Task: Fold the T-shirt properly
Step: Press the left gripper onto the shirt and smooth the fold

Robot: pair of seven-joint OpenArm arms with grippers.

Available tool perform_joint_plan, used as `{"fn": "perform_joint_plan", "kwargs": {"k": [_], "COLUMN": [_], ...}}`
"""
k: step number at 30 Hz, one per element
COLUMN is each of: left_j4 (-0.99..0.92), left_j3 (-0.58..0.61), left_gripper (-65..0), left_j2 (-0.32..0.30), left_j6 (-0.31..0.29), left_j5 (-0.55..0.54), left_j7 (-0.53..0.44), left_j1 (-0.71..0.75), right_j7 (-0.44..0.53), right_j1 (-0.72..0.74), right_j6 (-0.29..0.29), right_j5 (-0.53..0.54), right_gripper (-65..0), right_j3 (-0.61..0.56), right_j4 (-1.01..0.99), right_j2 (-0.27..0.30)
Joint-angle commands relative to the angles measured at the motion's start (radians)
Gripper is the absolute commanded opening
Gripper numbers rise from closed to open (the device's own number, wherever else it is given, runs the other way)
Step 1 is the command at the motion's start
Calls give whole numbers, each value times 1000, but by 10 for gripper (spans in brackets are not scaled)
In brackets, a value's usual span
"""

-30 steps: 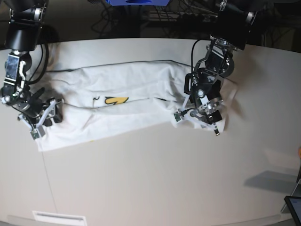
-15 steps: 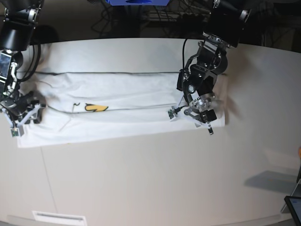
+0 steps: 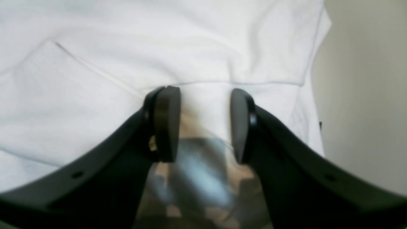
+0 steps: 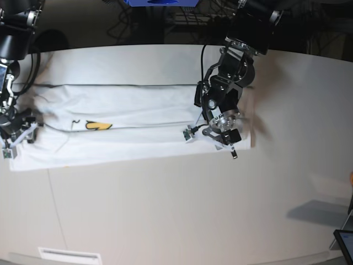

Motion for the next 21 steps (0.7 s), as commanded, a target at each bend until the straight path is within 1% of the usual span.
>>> {"fn": "perform_joint_plan", "kwargs": {"k": [1, 3, 7, 12, 17, 19, 21], "left_j4": [8, 8, 15, 126, 203, 212, 236], "left_j3": [1, 1, 1, -7, -7, -7, -7], "left_gripper": [-378, -378, -378, -378, -378, -378, -378], "left_j2": [1, 1, 1, 1, 0, 0, 0], "left_j6": [-8, -8, -8, -8, -8, -8, -8], "left_j5": [29, 46, 55, 56, 61, 98, 121], "left_j7": [10, 10, 10, 14, 22, 45, 47], "left_j1": [-12, -12, -12, -15, -40, -40, -29], "right_j7": [-68, -65, -64, -62, -67, -70, -70], "right_j1": [-11, -11, -13, -13, -19, -20, -20], "right_j6": [-31, -31, -30, -24, -24, -24, -24], "right_j5": [-77, -77, -77, -77, -77, -77, -77], "right_gripper": [-399, -399, -399, -399, -399, -399, -399], "right_j3": [2, -1, -3, -3, -3, -3, -3], "right_j4": [-10, -10, -8, 7, 136, 184, 218], "right_j2": [28, 40, 42, 42, 42, 42, 40]}}
